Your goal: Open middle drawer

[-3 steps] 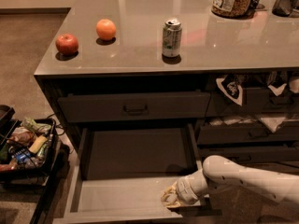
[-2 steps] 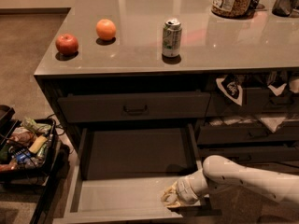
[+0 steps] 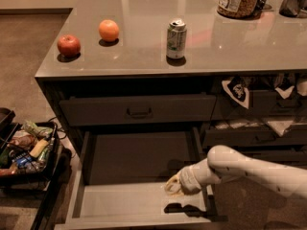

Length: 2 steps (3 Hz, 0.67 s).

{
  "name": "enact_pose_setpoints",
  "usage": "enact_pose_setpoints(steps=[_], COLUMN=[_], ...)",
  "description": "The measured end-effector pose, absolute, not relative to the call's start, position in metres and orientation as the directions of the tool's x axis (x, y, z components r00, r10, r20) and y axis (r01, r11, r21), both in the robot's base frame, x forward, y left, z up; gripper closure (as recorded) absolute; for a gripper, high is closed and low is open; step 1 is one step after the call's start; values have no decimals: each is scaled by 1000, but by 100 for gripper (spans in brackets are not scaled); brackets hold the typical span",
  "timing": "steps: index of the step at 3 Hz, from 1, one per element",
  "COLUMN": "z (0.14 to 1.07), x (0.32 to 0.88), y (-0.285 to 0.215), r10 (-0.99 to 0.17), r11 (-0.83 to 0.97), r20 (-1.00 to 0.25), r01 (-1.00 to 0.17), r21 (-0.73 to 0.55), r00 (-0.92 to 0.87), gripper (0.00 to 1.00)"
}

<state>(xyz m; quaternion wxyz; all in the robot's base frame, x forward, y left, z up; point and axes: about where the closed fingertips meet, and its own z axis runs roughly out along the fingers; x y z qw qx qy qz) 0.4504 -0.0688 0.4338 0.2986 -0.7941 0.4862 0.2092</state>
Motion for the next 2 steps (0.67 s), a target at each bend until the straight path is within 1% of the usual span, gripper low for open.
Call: enact_pose_setpoints(steps=[1, 2], z=[482, 538], x=[486, 504], y=[-86, -120], r10=[-651, -642], r11=[-284, -141], r20=[-604, -624], r01=[-885, -869], r21=[-368, -475], r00=[460, 446], gripper=[100, 100])
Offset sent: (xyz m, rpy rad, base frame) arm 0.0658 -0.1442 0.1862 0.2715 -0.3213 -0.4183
